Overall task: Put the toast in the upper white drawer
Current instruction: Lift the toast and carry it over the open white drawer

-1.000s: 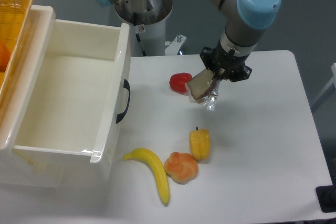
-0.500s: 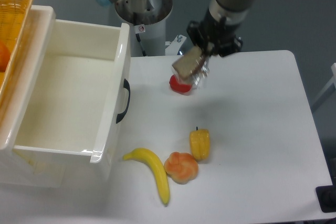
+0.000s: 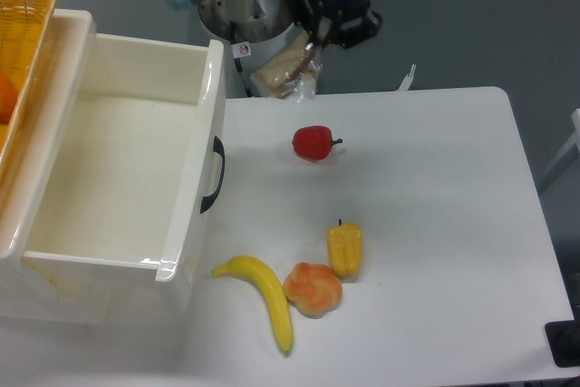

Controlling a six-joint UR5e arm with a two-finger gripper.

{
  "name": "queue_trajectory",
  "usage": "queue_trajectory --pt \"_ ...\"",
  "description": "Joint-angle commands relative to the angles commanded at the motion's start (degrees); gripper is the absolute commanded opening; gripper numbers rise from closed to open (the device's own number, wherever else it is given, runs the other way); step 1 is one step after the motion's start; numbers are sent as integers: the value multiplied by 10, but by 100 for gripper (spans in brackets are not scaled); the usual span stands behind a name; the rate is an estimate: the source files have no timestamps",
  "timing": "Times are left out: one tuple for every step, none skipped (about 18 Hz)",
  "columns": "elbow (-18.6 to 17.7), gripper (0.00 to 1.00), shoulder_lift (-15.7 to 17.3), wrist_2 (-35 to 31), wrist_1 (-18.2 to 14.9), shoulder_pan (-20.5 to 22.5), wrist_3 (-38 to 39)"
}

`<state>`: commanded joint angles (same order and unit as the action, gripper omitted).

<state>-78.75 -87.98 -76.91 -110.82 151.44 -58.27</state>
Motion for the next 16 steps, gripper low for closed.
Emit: queue_trajectory --pt "0 0 5 7 -4 0 0" --pt "0 0 8 11 -7 0 1" --pt "-1 0 9 17 -10 0 1" --pt "-1 0 10 25 -13 0 0" --pt "-1 0 11 33 -13 0 1" --pt "-1 0 13 38 -13 1 0" --pt "-2 0 14 41 -14 1 0" --pt "-2 0 17 47 -18 1 0" --pt "-2 0 17 56 -20 1 0" --pt "-2 0 18 64 -20 0 1" --pt "-2 0 18 69 -20 -3 3" --pt "-2 0 18 71 -20 -9 4" --pt "-3 0 20 75 -20 -15 4" --pt "-4 0 20 75 -20 -22 4" --pt "-8 0 20 75 -19 -30 10" --pt "-9 0 19 75 -19 -37 18"
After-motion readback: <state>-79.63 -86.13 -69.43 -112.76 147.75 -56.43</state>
